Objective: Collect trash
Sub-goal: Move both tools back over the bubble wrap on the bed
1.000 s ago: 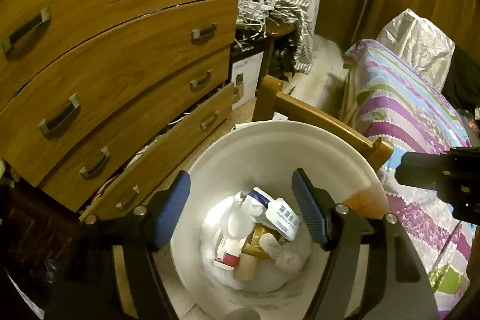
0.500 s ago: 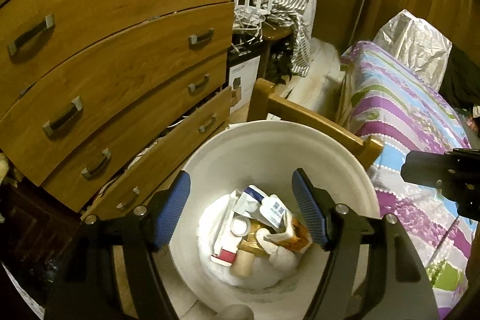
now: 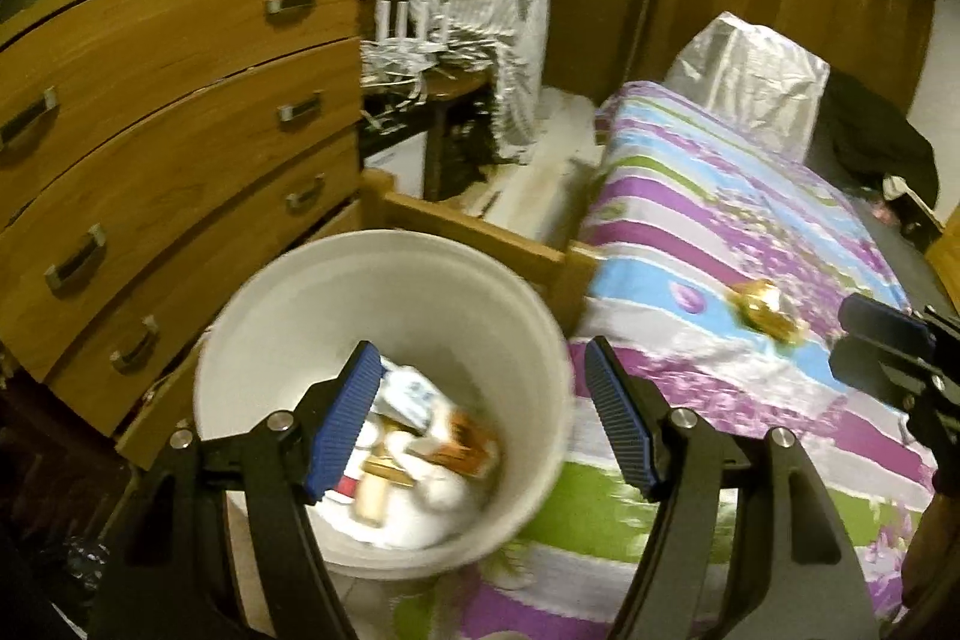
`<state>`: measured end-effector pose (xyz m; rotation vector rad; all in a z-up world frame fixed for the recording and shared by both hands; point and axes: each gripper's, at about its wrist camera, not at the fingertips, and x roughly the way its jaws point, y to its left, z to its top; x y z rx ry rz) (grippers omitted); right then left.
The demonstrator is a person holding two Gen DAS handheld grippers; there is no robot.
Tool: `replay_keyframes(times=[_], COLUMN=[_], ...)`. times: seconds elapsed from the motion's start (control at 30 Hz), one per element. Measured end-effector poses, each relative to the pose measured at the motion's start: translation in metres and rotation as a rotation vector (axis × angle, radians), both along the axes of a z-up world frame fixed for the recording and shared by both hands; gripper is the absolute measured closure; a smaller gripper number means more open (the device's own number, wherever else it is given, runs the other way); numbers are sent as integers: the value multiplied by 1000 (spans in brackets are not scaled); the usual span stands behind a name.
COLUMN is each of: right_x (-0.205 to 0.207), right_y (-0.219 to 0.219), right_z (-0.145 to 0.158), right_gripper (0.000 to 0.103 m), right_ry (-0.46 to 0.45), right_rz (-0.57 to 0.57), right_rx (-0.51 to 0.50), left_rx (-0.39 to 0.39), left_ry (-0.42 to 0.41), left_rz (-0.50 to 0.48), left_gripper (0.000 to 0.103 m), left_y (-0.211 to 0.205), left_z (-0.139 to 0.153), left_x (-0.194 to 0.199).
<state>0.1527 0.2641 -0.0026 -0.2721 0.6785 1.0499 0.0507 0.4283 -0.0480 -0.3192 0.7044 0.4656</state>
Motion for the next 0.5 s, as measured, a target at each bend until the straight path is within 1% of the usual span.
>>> replay_keyframes(times=[0.27,0.4,0.47,0.5], right_x=[-8,-9,-6,-3], right_y=[-75,-130,-170,-189], right_z=[5,0,-10,-17], right_gripper=[46,41,35,34], right_ry=[-15,-14,-4,0], right_rz=[-63,-130,-188,-215], right_rx=[68,98,104,97], left_rx=[9,17,15,12], left_ry=[-8,2,6,12], left_rz=[-97,-186,-223,-257], left_gripper=[36,36,36,36], left_y=[-63,-104,-120,-134], left_z=[3,-1,-4,-8], left_x=[13,26,32,39])
